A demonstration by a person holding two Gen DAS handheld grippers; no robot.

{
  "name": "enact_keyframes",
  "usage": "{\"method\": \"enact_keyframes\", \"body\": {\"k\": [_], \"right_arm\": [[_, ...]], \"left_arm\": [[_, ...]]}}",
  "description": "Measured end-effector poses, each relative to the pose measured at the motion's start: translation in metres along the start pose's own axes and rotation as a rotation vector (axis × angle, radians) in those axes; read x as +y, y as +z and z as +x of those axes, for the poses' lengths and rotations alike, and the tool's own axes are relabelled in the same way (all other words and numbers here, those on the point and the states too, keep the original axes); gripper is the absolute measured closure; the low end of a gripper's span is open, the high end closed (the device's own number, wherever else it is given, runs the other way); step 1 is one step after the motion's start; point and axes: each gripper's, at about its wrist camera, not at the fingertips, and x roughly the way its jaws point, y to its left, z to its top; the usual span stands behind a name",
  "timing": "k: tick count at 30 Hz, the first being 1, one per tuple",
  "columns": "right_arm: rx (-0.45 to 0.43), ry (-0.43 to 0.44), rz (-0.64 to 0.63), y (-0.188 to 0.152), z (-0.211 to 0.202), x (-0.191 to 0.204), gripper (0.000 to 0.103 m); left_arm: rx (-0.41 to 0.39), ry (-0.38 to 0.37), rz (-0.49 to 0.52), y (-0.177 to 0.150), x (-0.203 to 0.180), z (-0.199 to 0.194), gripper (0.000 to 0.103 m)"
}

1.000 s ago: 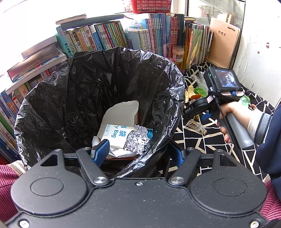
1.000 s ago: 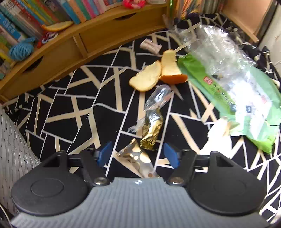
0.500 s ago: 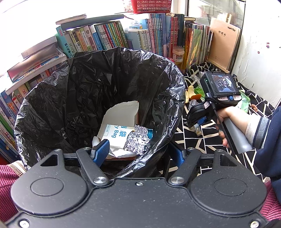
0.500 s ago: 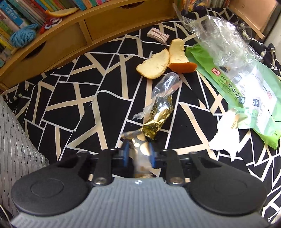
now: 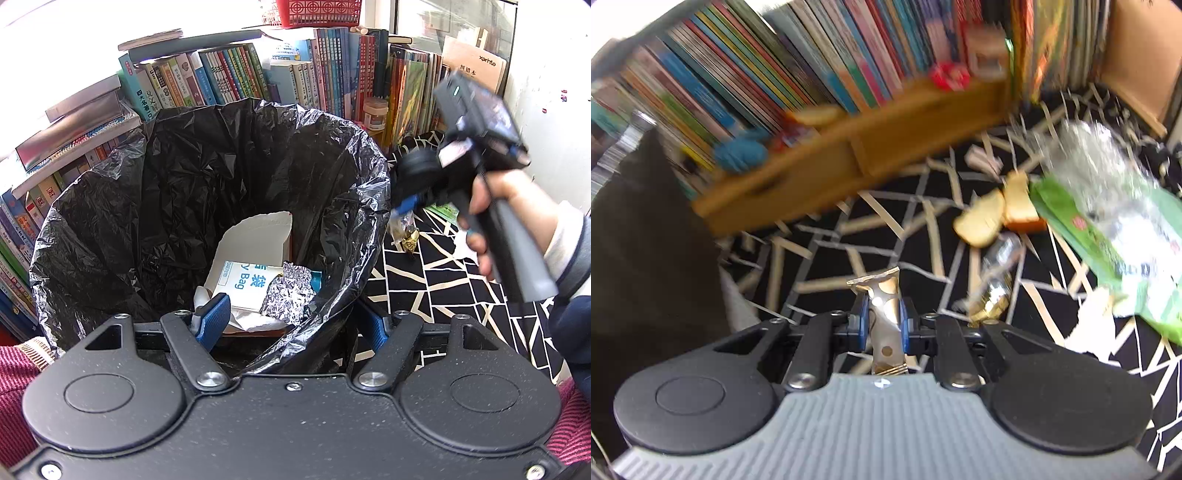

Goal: Collect trash
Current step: 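Carry the gold wrapper with the right gripper over the bin and release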

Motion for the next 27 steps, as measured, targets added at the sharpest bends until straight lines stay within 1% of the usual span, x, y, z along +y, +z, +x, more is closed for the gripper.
{"method": "enact_keyframes", "body": {"k": [6, 12, 16, 19, 22, 27], "right_arm": [[-0.123, 0.104, -0.010, 0.009, -0.039, 0.011, 0.081], [-0.233, 0.179, -0.013, 0.014, -0.069, 0.018, 0.083], [-0.319, 0.261, -0.044, 0.014, -0.088, 0.022, 0.083], [-0.365, 0.364, -0.059, 0.013, -0.102, 0.024, 0.083], [-0.407, 0.506, -0.086, 0.011, -0.117, 0.027, 0.083], [-0.415, 0.624, -0.146, 0.007, -0.129, 0.044, 0.082]], "left_arm": [[0.001, 0.000, -0.001, 0.000, 0.000, 0.000, 0.031], [0.000, 0.001, 0.001, 0.000, 0.000, 0.000, 0.031], [0.000, 0.003, 0.001, 0.000, 0.001, 0.000, 0.031], [-0.001, 0.003, 0.002, 0.000, 0.000, 0.000, 0.031], [-0.001, 0.004, 0.003, 0.000, 0.001, 0.001, 0.031], [-0.001, 0.007, 0.004, 0.000, 0.000, 0.001, 0.031]]}}
